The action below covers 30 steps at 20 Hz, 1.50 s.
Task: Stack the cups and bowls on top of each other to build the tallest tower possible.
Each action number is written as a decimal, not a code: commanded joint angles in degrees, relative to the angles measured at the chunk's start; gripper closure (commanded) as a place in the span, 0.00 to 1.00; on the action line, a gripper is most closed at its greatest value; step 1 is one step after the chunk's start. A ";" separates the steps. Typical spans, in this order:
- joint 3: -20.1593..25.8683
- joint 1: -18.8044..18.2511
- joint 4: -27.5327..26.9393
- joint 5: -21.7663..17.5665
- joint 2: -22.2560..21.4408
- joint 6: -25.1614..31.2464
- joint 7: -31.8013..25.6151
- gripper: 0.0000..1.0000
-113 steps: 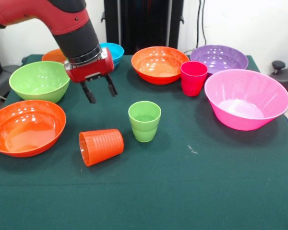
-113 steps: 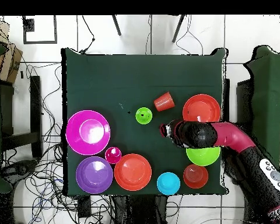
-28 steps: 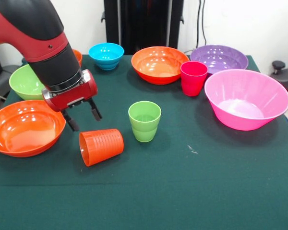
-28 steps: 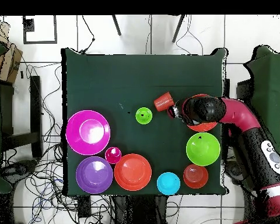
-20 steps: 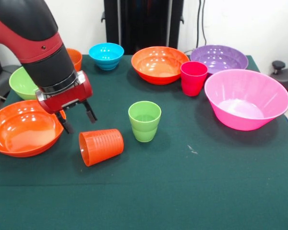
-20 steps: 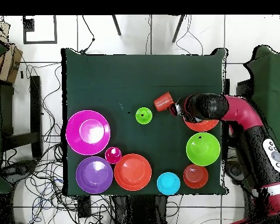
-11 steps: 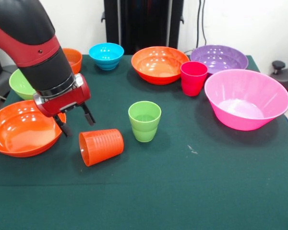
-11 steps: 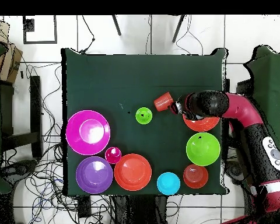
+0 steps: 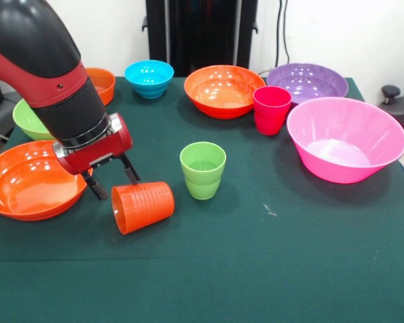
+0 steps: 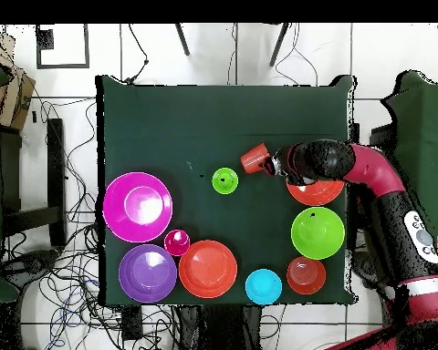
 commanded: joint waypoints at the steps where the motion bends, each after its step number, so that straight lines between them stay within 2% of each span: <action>1: -0.16 3.34 -4.20 -1.62 1.53 4.79 -21.25 0.00; 21: -0.01 4.10 -3.90 -0.66 1.10 4.93 -19.55 0.00; 30: -0.01 3.81 -1.83 -0.29 -0.02 4.16 -18.40 0.00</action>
